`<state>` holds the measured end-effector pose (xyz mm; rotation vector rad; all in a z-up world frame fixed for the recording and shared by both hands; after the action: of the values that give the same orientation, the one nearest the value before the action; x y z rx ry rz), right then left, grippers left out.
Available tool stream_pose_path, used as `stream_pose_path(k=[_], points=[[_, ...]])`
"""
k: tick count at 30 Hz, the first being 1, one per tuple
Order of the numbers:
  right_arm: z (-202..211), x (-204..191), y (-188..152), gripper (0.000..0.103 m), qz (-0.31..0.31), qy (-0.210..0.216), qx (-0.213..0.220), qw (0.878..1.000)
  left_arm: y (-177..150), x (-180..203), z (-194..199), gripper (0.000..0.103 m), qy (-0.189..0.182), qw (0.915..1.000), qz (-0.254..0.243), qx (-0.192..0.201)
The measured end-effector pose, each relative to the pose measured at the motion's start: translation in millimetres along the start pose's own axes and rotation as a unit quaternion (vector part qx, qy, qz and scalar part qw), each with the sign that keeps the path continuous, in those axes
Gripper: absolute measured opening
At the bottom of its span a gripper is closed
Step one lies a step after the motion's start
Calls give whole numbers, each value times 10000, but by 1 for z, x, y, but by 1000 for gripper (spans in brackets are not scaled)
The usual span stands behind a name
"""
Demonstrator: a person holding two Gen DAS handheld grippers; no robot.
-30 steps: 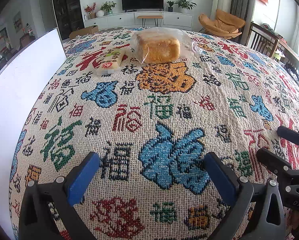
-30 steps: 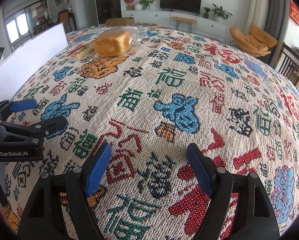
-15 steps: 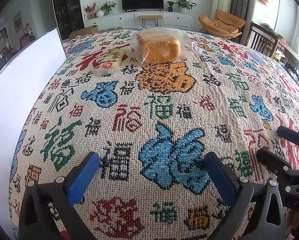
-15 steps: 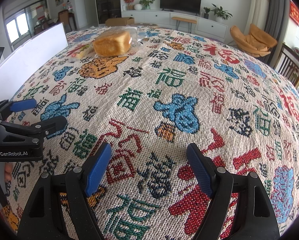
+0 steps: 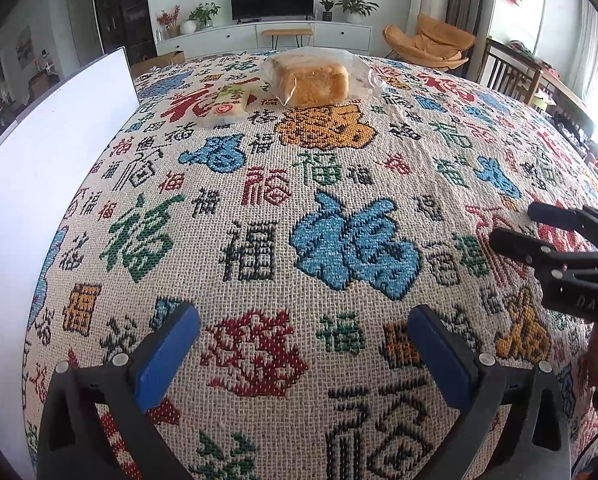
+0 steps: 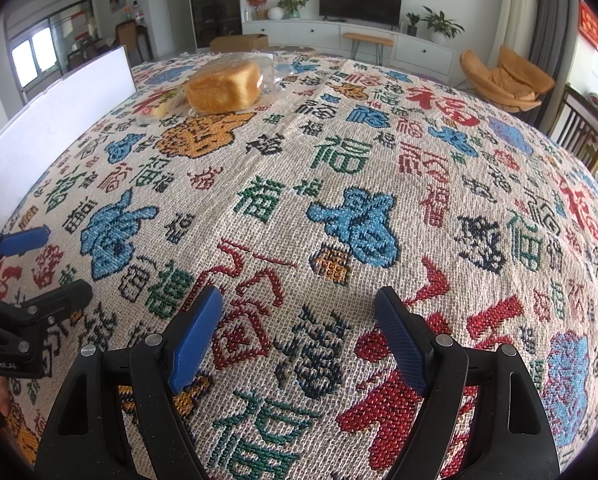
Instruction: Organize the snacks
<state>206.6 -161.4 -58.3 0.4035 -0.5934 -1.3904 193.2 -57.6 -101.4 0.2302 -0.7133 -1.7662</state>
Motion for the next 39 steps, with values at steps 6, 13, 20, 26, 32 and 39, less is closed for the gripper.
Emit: stream_pose_path(k=[6, 13, 20, 26, 32, 39], points=[[-9, -35, 104, 82, 246, 398, 268, 9985, 1, 2, 0, 103, 46, 10000, 19, 34], [-80, -110, 211, 82, 786, 59, 49, 9969, 1, 1, 0, 103, 42, 10000, 17, 39], [-132, -114, 198, 93, 759, -607, -407, 9944, 1, 1, 0, 103, 42, 10000, 17, 39], [-85, -79, 157, 79, 400, -256, -65, 9989, 1, 2, 0, 103, 43, 10000, 17, 38], [-27, -59, 55, 90, 1035, -370, 360, 9933, 2, 1, -2, 103, 62, 10000, 42, 46], [-37, -45, 56, 99, 709, -80, 228, 9972, 1, 2, 0, 103, 55, 10000, 33, 54]])
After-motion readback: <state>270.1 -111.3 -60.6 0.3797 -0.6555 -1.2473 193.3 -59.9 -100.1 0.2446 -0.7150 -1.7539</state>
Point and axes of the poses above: each gripper's, at about its wrist camera, not at the fingertips, and z roughly against the way its jaws point, x to its right, y to its top, the point moved 2 cm from there along -z, roughly the way its jaws point, and after that the axes turned 13 degrees about -y, right-handed, at the moved point
